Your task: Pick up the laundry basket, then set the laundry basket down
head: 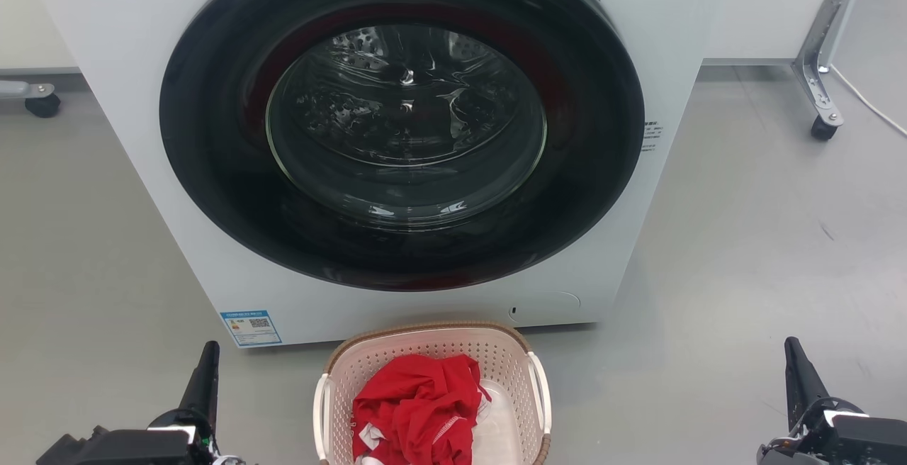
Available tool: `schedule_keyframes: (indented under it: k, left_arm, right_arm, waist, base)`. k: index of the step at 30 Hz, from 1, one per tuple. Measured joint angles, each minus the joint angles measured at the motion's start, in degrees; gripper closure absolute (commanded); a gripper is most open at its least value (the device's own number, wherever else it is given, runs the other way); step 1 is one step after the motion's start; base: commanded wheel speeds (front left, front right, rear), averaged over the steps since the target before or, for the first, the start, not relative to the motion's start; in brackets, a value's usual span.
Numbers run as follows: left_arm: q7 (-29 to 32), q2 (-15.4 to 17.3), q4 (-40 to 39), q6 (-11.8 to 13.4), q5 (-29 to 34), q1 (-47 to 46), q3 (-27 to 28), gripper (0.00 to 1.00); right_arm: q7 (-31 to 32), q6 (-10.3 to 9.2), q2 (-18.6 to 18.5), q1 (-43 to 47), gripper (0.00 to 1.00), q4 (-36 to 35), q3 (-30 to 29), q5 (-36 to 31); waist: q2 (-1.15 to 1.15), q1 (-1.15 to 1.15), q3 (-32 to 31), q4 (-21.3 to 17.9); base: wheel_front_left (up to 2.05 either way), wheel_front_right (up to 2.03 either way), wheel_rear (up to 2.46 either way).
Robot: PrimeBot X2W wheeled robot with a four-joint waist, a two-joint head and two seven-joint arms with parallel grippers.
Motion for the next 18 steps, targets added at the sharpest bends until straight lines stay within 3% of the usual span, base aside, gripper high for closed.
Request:
schedule_keyframes:
  k: [18]
  left_arm:
    - [0.0, 0.0, 0.0, 0.0, 0.0, 0.0, 0.0, 1.0]
  right_arm:
    - [0.0, 0.0, 0.0, 0.0, 1.0, 0.0, 0.0, 0.0]
  waist:
    - [0.0, 0.0, 0.0, 0.0]
  base:
    - [0.0, 0.0, 0.0]
